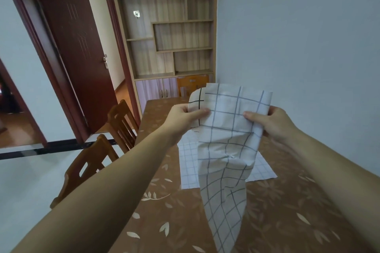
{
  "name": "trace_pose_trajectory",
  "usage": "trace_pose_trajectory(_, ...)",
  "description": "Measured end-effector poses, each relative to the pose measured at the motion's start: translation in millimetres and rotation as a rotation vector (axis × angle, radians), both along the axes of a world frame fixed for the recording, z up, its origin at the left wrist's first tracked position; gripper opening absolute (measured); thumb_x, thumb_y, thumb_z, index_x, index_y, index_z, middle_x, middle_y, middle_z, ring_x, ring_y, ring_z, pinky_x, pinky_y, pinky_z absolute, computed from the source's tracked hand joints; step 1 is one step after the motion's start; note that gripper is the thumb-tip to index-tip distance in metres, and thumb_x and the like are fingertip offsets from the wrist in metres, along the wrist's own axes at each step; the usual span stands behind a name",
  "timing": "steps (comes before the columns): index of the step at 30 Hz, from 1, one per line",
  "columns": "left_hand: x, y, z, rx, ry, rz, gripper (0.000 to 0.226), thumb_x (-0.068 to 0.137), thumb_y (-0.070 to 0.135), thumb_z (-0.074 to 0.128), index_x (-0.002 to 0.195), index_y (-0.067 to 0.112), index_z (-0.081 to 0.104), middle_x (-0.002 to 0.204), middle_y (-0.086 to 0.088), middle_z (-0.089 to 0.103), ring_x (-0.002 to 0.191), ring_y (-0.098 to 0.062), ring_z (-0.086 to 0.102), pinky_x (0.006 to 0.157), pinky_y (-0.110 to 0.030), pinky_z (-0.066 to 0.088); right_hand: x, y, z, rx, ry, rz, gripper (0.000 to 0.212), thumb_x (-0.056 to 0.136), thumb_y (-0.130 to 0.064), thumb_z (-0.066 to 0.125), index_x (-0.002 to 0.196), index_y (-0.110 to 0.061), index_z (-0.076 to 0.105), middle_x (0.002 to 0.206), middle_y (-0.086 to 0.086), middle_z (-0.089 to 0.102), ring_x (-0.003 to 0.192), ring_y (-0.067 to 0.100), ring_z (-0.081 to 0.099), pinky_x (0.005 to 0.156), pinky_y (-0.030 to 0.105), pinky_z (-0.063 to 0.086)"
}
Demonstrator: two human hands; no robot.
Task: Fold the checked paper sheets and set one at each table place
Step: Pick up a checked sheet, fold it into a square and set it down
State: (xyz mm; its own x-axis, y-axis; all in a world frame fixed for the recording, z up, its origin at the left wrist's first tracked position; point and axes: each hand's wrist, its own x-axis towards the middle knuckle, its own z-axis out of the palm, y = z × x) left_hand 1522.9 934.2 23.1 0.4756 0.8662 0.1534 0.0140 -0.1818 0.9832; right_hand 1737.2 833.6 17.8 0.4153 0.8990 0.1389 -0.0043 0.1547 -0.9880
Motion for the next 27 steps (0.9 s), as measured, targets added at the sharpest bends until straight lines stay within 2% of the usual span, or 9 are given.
trace_pose_trajectory(4, -1, -1, 5, -0.002, 0.028, -0.026, 0.029, 0.091, 0.013, 0.066, 0.109, -0.010, 0.064, 0.110, -0.024, 0.070, 0.097, -0.031, 0.067, 0.093, -0.047, 0.053, 3, -4, 3, -0.021, -0.076, 0.011, 0.004, 0.086, -0.014, 0.071, 0.088, -0.011, 0.068, 0.093, 0.006, 0.073, 0.076, 0.013, 0.072, 0.061, 0.025, 0.058)
trace_pose_trajectory(7, -3, -4, 17, 0.042, 0.033, -0.098, 0.026, 0.090, 0.018, 0.067, 0.116, 0.014, 0.066, 0.113, -0.006, 0.072, 0.102, -0.020, 0.070, 0.086, -0.035, 0.057, 2, -5, 11, -0.007, -0.258, -0.014, 0.005, 0.084, -0.014, 0.074, 0.083, -0.015, 0.069, 0.084, -0.004, 0.071, 0.064, -0.002, 0.068, 0.053, 0.013, 0.053)
trace_pose_trajectory(10, 2, -2, 42, 0.380, 0.296, -0.051, 0.043, 0.084, 0.037, 0.073, 0.124, 0.024, 0.063, 0.116, 0.011, 0.065, 0.102, -0.002, 0.062, 0.085, -0.019, 0.048, -4, -3, 14, -0.020, -0.438, 0.000, 0.010, 0.081, -0.016, 0.077, 0.089, -0.017, 0.071, 0.082, -0.010, 0.070, 0.071, -0.001, 0.066, 0.057, 0.010, 0.051)
trace_pose_trajectory(14, 26, -8, 65, 0.569, 0.553, -0.111, 0.033, 0.079, 0.051, 0.074, 0.100, 0.026, 0.073, 0.089, 0.018, 0.070, 0.083, 0.007, 0.064, 0.075, -0.010, 0.050, -16, 4, 10, -0.068, -0.548, 0.047, 0.008, 0.077, -0.022, 0.080, 0.079, -0.022, 0.073, 0.076, -0.005, 0.074, 0.072, 0.008, 0.070, 0.065, 0.024, 0.053)
trace_pose_trajectory(17, 41, -6, 61, 0.673, 0.708, -0.120, 0.036, 0.084, 0.043, 0.072, 0.080, 0.006, 0.073, 0.061, 0.007, 0.055, 0.055, -0.010, 0.047, 0.055, -0.024, 0.039, -17, 8, 1, -0.077, -0.543, 0.032, 0.017, 0.071, -0.034, 0.081, 0.080, -0.021, 0.075, 0.080, 0.000, 0.076, 0.080, 0.016, 0.073, 0.080, 0.040, 0.059)
trace_pose_trajectory(20, 38, -1, 52, 0.680, 0.670, -0.084, 0.035, 0.090, 0.033, 0.068, 0.084, -0.002, 0.070, 0.063, -0.005, 0.051, 0.051, -0.008, 0.041, 0.050, -0.019, 0.037, -3, 5, -15, -0.125, -0.582, 0.158, 0.051, 0.059, -0.052, 0.083, 0.103, -0.027, 0.072, 0.100, -0.006, 0.076, 0.095, 0.012, 0.071, 0.089, 0.041, 0.057)
trace_pose_trajectory(23, 26, 7, 46, 0.661, 0.610, -0.055, 0.032, 0.094, 0.029, 0.063, 0.090, -0.001, 0.071, 0.074, -0.020, 0.062, 0.057, -0.010, 0.050, 0.055, -0.019, 0.041, 22, -3, -44, -0.449, -0.802, 0.320, 0.102, 0.045, -0.073, 0.080, 0.133, -0.030, 0.052, 0.130, -0.014, 0.058, 0.118, 0.008, 0.057, 0.103, 0.037, 0.047)
trace_pose_trajectory(25, 21, 9, 42, 0.646, 0.562, -0.036, 0.025, 0.095, 0.026, 0.062, 0.090, 0.003, 0.072, 0.077, -0.015, 0.067, 0.064, -0.013, 0.054, 0.066, -0.026, 0.046, 37, -7, -68, -0.592, -0.853, 0.404, 0.103, 0.044, -0.076, 0.079, 0.131, -0.026, 0.056, 0.129, -0.010, 0.060, 0.117, 0.010, 0.058, 0.104, 0.037, 0.046)
trace_pose_trajectory(27, 18, 10, 40, 0.614, 0.510, -0.002, 0.016, 0.095, 0.023, 0.062, 0.090, 0.013, 0.072, 0.077, 0.004, 0.066, 0.069, -0.004, 0.058, 0.070, -0.020, 0.048, 41, -10, -85, -0.621, -0.830, 0.440, 0.077, 0.057, -0.064, 0.082, 0.119, -0.022, 0.065, 0.118, -0.008, 0.068, 0.111, 0.009, 0.063, 0.098, 0.030, 0.049)
